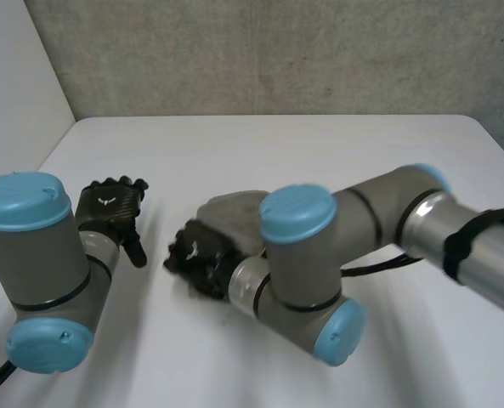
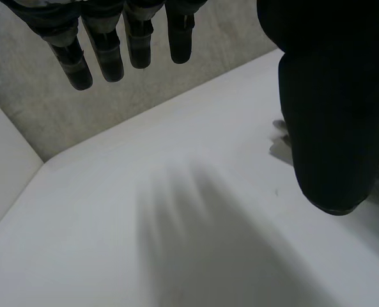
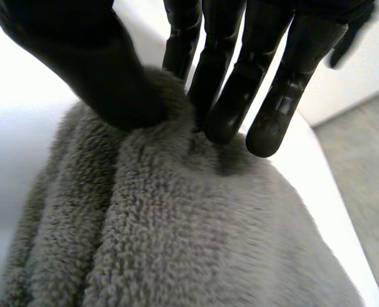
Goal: Fold the towel.
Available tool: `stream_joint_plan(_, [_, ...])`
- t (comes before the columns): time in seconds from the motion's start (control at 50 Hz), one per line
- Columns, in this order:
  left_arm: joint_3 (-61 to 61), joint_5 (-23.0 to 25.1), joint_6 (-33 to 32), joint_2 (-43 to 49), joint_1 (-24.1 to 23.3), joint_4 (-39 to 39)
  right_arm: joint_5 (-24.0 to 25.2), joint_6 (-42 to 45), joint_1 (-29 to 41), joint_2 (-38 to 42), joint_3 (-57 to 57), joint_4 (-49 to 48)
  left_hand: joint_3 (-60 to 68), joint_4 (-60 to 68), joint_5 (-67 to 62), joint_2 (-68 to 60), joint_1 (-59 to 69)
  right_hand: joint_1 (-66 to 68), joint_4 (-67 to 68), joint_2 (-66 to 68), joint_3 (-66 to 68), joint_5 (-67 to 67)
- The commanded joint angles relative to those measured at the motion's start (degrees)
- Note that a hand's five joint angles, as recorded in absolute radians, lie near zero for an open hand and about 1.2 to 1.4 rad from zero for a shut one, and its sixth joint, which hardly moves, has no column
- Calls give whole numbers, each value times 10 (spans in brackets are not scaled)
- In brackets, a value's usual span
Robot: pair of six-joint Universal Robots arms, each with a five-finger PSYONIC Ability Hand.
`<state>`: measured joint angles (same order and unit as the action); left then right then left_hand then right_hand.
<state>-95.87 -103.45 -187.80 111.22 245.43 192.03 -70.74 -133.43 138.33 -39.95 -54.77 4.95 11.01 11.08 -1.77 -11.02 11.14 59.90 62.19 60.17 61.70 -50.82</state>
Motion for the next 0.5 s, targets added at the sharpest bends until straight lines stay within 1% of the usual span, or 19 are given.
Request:
stream_joint_plan(0.02, [30, 30, 15, 0, -12, 3, -66, -199, -54, -93, -46, 1, 7, 7, 0, -7, 6, -499, -522, -502, -517, 508])
stream_joint_plan(0.06, [45, 41, 30, 6, -26, 3, -70, -260, -91, -125, -79, 1, 7, 7, 0, -7, 6, -499, -522, -502, -517, 508])
stream_joint_plan(0.08, [45, 41, 30, 6, -26, 3, -70, -260, -91, -125, -79, 1, 7, 7, 0, -7, 6, -499, -522, -502, -517, 508])
stream_joint_plan(0.1, [53, 46, 36, 10, -35, 3, -70, -289, -108, -136, -92, 1, 7, 7, 0, -7, 6, -499, -522, -502, -517, 508])
stream_joint_plan(0.12, [53, 46, 36, 10, -36, 3, -70, -289, -108, -136, -92, 1, 7, 7, 0, -7, 6, -499, -522, -502, -517, 508])
stream_joint_plan(0.16, [75, 51, 45, 22, -59, 1, -71, -338, -135, -143, -103, 1, 7, 7, 0, -7, 6, -499, -522, -502, -517, 508])
stream_joint_plan(0.18, [75, 51, 45, 22, -59, 1, -71, -338, -135, -143, -103, 1, 7, 7, 0, -7, 6, -499, -522, -502, -517, 508])
stream_joint_plan(0.22, [96, 54, 49, 44, -78, -2, -69, -385, -153, -140, -102, 4, 9, 8, -1, -9, 8, -499, -522, -502, -517, 508])
stream_joint_plan(0.24, [96, 54, 49, 44, -78, -2, -69, -386, -153, -140, -102, 4, 9, 8, -1, -9, 8, -499, -522, -502, -517, 508])
stream_joint_plan(0.28, [116, 54, 49, 67, -95, -3, -64, -417, -164, -135, -98, 3, 9, 8, -1, -9, 8, -499, -522, -502, -517, 508])
stream_joint_plan(0.3, [116, 54, 49, 67, -95, -3, -64, -417, -164, -135, -98, 3, 9, 8, -1, -9, 8, -499, -522, -502, -517, 508])
stream_joint_plan(0.34, [135, 55, 48, 96, -110, -3, -64, -424, -169, -120, -87, 4, 9, 8, -1, -9, 8, -499, -522, -502, -517, 508])
stream_joint_plan(0.42, [158, 55, 48, 126, -116, -5, -64, -424, -169, -97, -72, 8, 14, 13, -6, -14, 13, -499, -522, -502, -517, 508])
stream_joint_plan(0.5, [172, 55, 47, 163, -116, -17, -68, -421, -169, -58, -53, 22, 16, 15, -8, -15, 14, -499, -522, -502, -517, 508])
